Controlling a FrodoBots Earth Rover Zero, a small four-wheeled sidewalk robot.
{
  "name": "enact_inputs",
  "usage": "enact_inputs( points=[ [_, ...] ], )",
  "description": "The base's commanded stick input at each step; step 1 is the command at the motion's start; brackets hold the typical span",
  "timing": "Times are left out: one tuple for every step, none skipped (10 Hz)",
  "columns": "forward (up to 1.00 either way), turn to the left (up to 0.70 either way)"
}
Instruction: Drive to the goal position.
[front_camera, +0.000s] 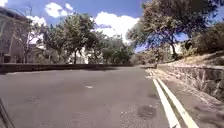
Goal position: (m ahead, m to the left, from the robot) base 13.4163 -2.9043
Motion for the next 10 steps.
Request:
enact_inputs(
  points=[
    [0.5,0.0],
    [0.5,0.0],
    [0.5,0.0],
    [0.5,0.0],
    [0.5,0.0],
    [0.5,0.0],
    [0.5,0.0],
    [0.5,0.0],
    [0.5,0.0],
    [0.5,0.0]
  ],
)
